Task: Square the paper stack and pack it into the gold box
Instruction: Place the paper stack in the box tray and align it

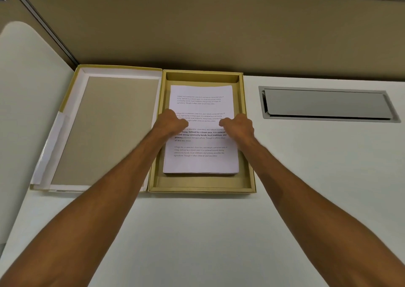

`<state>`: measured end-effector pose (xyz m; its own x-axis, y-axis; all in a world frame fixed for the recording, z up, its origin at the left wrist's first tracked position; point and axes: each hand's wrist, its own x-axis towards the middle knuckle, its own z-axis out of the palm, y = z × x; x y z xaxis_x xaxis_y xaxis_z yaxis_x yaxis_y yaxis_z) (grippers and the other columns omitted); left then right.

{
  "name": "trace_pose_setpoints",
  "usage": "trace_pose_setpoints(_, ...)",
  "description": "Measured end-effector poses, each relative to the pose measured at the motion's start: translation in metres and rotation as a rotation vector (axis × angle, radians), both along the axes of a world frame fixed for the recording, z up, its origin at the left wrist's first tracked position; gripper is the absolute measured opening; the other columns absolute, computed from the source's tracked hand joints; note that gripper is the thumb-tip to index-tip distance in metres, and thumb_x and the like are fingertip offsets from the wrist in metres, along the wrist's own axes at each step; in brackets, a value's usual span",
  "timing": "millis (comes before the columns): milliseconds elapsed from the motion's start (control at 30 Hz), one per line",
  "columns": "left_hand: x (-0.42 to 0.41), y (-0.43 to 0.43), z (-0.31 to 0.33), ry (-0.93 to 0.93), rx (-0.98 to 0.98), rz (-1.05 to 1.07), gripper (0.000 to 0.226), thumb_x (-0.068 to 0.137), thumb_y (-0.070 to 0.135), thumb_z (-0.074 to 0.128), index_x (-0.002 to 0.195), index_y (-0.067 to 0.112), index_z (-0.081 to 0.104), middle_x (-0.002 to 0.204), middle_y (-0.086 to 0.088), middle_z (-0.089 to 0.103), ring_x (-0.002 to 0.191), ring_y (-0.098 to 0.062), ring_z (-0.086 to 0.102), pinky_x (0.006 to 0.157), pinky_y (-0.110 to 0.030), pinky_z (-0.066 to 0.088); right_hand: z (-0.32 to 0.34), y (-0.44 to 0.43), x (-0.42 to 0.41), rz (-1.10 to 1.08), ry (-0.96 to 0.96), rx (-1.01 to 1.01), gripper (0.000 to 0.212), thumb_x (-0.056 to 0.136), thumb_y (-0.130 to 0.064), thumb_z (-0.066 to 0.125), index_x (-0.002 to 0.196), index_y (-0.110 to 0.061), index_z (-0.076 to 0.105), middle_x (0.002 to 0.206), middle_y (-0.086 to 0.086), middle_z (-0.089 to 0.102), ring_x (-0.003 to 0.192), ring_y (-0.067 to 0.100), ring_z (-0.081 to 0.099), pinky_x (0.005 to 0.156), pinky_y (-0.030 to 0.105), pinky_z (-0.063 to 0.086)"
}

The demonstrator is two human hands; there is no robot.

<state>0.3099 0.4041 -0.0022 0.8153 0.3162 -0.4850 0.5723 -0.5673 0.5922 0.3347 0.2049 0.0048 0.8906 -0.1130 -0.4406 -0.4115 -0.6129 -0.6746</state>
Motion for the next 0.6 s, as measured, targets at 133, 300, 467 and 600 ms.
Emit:
trace_pose_setpoints(133,0.000,-0.003,0.002,-0.037,0.013,0.033,0.024,0.089,0.026,0.067,0.105,0.019,0.050,0.092,0.003,0.055,0.061,-0.005,0.049,0.045,-0.020,0.038,-0.001,-0.003,-0.001,-0.018,0.034,0.079,0.028,0.089,-0.024,0.063,0.067,-0.022,0.046,0.071,-0.010,0.053,0.061,0.008,0.051,0.050,0.022,0.042)
trace_pose_setpoints(300,0.001,-0.008,0.002,-0.066,-0.019,0.108,0.017,0.091,0.024,0.063,0.099,0.016,0.050,0.077,0.008,0.053,0.059,-0.007,0.050,0.047,-0.020,0.042,-0.004,0.000,-0.006,-0.051,-0.002,0.128,0.028,0.088,-0.021,0.063,0.066,-0.025,0.046,0.068,-0.014,0.054,0.058,0.005,0.052,0.044,0.020,0.038)
trace_pose_setpoints(467,0.004,-0.009,0.004,-0.057,-0.045,0.150,0.014,0.091,0.020,0.061,0.099,0.012,0.052,0.077,0.006,0.055,0.060,-0.008,0.051,0.049,-0.019,0.043,-0.011,0.001,-0.009,-0.039,-0.020,0.146,0.028,0.088,-0.020,0.065,0.067,-0.027,0.047,0.070,-0.017,0.054,0.060,0.004,0.052,0.048,0.019,0.042)
trace_pose_setpoints(600,0.001,-0.008,0.003,0.027,-0.068,0.025,0.066,0.087,0.036,0.070,0.140,0.008,0.044,0.133,-0.003,0.056,0.111,-0.024,0.061,0.079,-0.032,0.055,-0.010,-0.007,-0.004,0.027,-0.018,0.120,0.019,0.087,-0.019,0.064,0.074,-0.024,0.051,0.076,-0.012,0.057,0.065,0.006,0.056,0.053,0.023,0.046)
